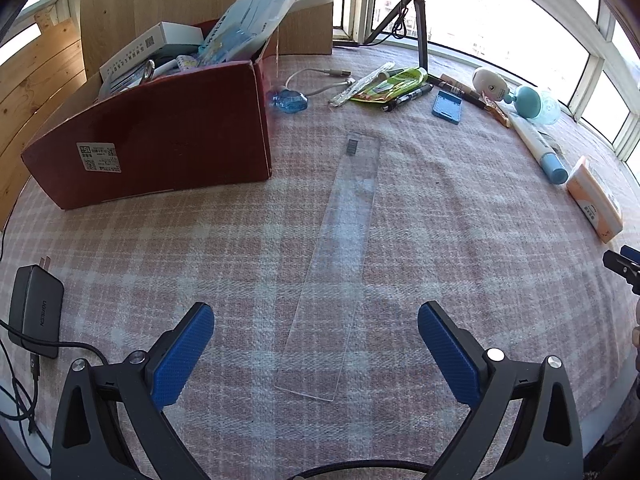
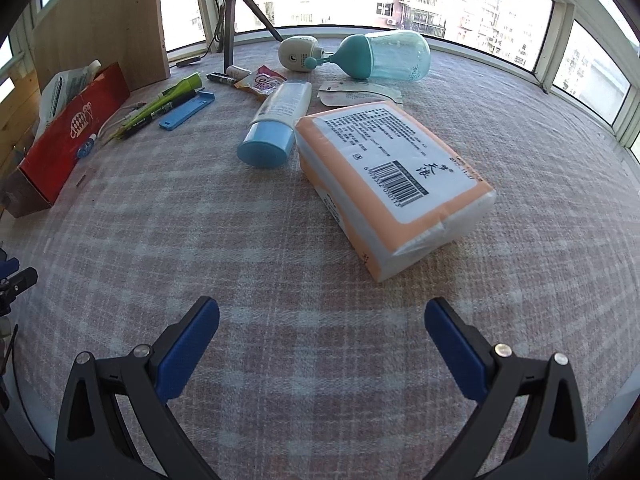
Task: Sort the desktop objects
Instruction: 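Move the right tool toward the orange-and-white wrapped package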
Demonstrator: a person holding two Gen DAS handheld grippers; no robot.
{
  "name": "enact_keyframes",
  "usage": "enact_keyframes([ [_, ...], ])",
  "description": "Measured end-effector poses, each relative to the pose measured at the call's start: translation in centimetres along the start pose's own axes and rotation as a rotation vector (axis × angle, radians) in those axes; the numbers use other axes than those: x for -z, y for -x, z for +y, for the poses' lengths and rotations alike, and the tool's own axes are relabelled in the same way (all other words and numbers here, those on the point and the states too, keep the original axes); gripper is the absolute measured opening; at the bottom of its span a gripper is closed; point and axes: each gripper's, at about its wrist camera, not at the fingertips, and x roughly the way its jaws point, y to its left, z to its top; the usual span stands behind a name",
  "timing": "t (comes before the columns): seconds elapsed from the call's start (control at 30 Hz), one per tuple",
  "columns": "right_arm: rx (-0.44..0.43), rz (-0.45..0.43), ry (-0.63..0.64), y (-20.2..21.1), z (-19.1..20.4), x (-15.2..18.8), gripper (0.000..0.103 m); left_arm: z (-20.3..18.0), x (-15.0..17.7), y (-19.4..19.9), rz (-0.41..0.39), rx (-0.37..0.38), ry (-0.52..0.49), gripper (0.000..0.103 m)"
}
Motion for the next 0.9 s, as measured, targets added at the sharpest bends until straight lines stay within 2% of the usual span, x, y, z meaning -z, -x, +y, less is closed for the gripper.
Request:
enact_keyframes([
  [0.23, 0.027, -0.040, -0.055, 3.3, -2.8, -2.4, 0.103, -0.5, -4.5, 2.7, -0.067, 0.056, 0.037, 0.102],
  [0.33, 0.027, -0.058, -0.078, 4.9, -3.3, -3.3, 0.103, -0.5, -6.5, 4.2, -0.097, 0.065, 0.056, 0.102],
  [0.47, 0.051, -0.093, -0.065, 7.3, -3.2, -4.8, 0.103, -0.7, -8.7, 6.2, -0.120, 0.114, 0.082, 0.102],
  [0.73, 0.048, -0.159, -0.001, 12.0, -4.3, -9.9, 0.103, -4.4, -13.3, 10.1, -0.169, 0.157, -0.023, 0.102],
  [0.9, 0.028, -0.175, 0.059, 12.8, -5.7, -13.7, 0.103, -8.6, -16.1, 12.0, -0.205, 0.184, -0.088, 0.102],
])
